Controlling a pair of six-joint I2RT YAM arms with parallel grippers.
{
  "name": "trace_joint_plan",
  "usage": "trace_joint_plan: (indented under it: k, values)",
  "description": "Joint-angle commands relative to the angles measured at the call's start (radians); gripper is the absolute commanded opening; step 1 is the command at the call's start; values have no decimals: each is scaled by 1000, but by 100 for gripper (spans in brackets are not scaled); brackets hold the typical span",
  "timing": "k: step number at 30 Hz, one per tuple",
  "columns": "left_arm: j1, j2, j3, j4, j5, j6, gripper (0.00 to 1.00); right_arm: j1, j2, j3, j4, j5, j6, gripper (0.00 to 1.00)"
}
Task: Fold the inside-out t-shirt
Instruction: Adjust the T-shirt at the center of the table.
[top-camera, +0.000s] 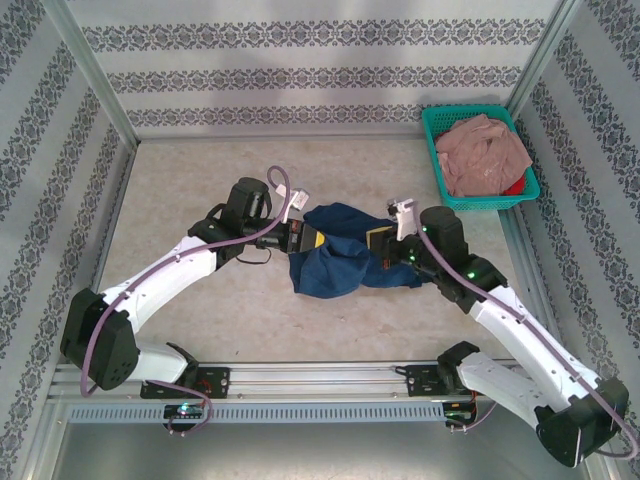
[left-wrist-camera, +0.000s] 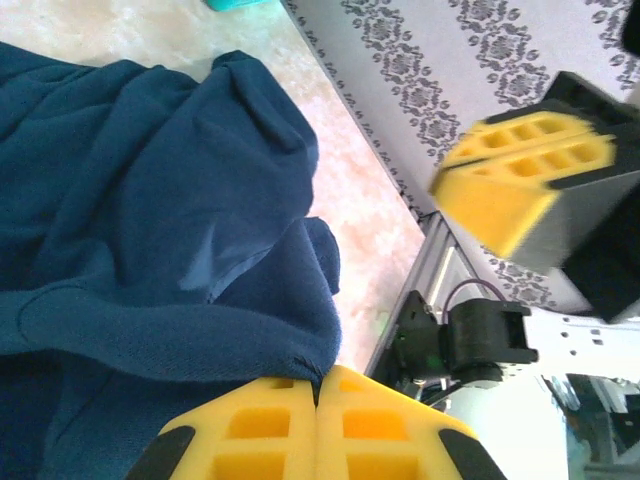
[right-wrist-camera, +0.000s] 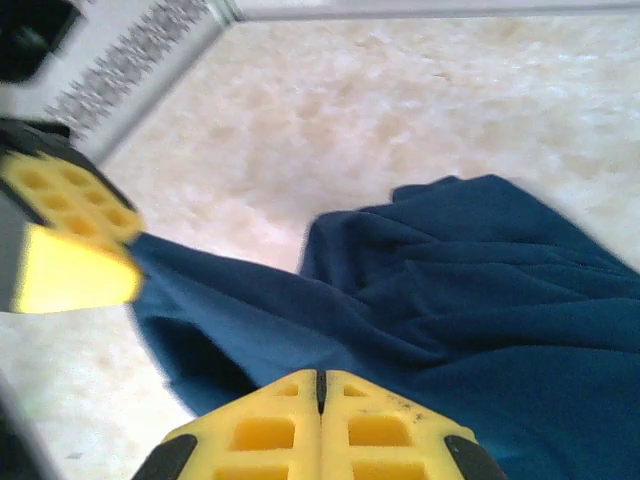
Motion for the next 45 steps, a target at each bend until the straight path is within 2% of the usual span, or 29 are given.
trace_joint_plan:
  k: [1, 2, 4, 6, 9, 15, 20, 25, 29, 30, 34, 36, 38, 42, 45]
  values:
    - [11, -14, -5, -11, -17, 22, 0, 36, 0, 32, -52, -107, -4, 0]
    - [10, -17, -6, -5, -12, 17, 0, 80, 0, 35, -89, -32, -59, 7]
    - [9, -20, -4, -4, -13, 16, 0, 200, 17, 36, -127, 176, -138, 33]
    - [9, -23, -4, -11, -15, 18, 0, 243, 61, 53, -133, 257, -133, 43]
    - [9, -24, -5, -13, -9, 18, 0, 253, 126, 75, -122, 325, -114, 51]
    - [9, -36, -9, -17, -7, 23, 0, 256, 219, 105, -84, 388, -109, 48]
    - [9, -42, -9, -22, -7, 29, 0, 256, 287, 126, -92, 408, -114, 39]
    - [9, -50, -13, -18, -7, 27, 0, 252, 290, 122, -111, 476, -124, 43]
    - [9, -54, -19, -13, -5, 24, 0, 237, 309, 117, -87, 418, -103, 44]
    - [9, -53, -20, -13, -6, 24, 0, 234, 316, 117, -83, 403, -99, 41]
    - [9, -50, -18, -30, -34, 37, 0, 214, 293, 126, -77, 342, -80, 11]
    - [9, -45, -22, -46, -69, 52, 0, 186, 260, 134, -91, 273, -58, 1]
    - [9, -32, -21, -76, -126, 73, 0, 142, 215, 140, -101, 166, -19, 0]
    - [9, -4, -24, -99, -251, 90, 0, 5, 142, 115, -50, -151, 137, 0]
    - [6, 2, -36, -54, -255, 86, 2, -38, 129, 98, -8, -277, 230, 0]
